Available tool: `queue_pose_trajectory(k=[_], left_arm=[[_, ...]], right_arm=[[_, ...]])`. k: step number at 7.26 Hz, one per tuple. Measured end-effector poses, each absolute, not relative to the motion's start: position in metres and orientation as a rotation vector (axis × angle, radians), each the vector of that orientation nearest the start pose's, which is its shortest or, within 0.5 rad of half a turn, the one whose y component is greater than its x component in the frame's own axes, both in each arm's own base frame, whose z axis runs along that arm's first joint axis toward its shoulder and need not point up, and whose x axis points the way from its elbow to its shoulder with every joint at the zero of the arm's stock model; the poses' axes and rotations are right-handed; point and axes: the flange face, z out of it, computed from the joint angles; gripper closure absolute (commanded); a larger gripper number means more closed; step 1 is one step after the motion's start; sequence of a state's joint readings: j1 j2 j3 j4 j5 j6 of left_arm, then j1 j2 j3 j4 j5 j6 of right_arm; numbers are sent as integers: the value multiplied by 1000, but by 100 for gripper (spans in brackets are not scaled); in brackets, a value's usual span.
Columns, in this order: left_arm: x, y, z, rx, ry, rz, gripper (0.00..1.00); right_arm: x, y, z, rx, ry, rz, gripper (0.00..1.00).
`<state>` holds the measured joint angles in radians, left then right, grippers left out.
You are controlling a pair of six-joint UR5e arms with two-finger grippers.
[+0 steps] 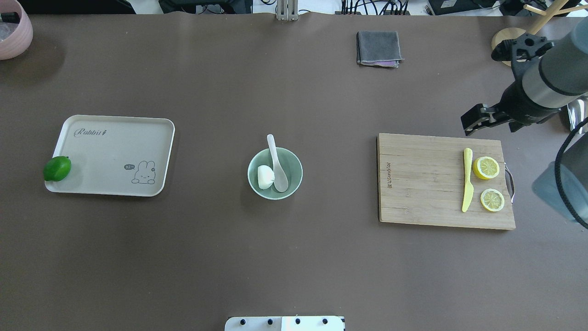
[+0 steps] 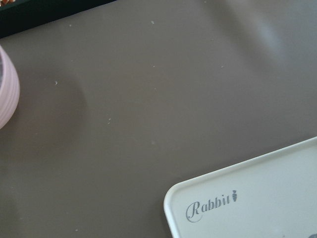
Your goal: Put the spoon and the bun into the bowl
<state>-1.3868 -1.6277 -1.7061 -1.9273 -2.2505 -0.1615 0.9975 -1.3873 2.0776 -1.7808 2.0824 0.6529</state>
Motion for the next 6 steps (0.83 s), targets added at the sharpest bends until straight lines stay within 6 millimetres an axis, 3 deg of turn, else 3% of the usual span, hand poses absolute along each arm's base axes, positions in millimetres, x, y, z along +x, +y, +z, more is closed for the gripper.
queue_pose_trajectory(k=[2, 4, 6], left_arm=[[-32, -516, 571, 353, 699, 159, 2], [-52, -505, 592, 238, 692, 89, 2], [-66, -504, 595, 184, 690, 36, 2]], right_arm=[[-127, -479, 437, 28, -630, -104, 0], [-60, -471, 505, -20, -630, -111, 0], [1, -470, 565, -34, -671, -130, 0]])
